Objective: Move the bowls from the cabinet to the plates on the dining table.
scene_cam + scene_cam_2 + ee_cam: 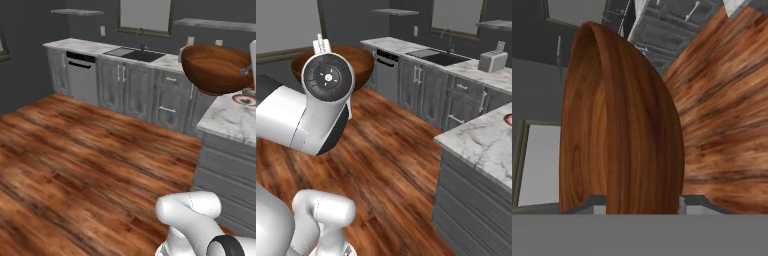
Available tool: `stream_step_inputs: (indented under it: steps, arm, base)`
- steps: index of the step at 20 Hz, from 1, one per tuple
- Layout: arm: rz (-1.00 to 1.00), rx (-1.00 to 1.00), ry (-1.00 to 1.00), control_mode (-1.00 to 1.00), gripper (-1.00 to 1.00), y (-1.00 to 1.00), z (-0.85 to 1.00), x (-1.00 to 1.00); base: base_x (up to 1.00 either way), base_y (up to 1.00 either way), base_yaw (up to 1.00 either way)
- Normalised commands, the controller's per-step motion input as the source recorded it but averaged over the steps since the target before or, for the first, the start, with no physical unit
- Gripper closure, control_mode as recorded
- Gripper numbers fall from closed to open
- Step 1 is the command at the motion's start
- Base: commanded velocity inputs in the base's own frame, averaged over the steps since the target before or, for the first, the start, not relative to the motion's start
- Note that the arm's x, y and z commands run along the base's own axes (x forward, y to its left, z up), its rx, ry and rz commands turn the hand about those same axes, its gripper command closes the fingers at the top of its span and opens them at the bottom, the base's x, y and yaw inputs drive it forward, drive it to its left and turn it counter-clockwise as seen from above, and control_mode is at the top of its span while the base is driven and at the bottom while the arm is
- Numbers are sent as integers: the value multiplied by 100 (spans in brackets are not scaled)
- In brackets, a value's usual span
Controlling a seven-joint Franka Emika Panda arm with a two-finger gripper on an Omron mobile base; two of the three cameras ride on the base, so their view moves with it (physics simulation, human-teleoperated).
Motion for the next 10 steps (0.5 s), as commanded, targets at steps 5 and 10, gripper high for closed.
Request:
stream_step_inputs:
  steps: [5,10]
  arm:
    - [0,0,0,100,100,0,0,0]
    - [0,0,0,100,100,0,0,0]
  base:
    - [51,10,-7]
    - [62,1,0]
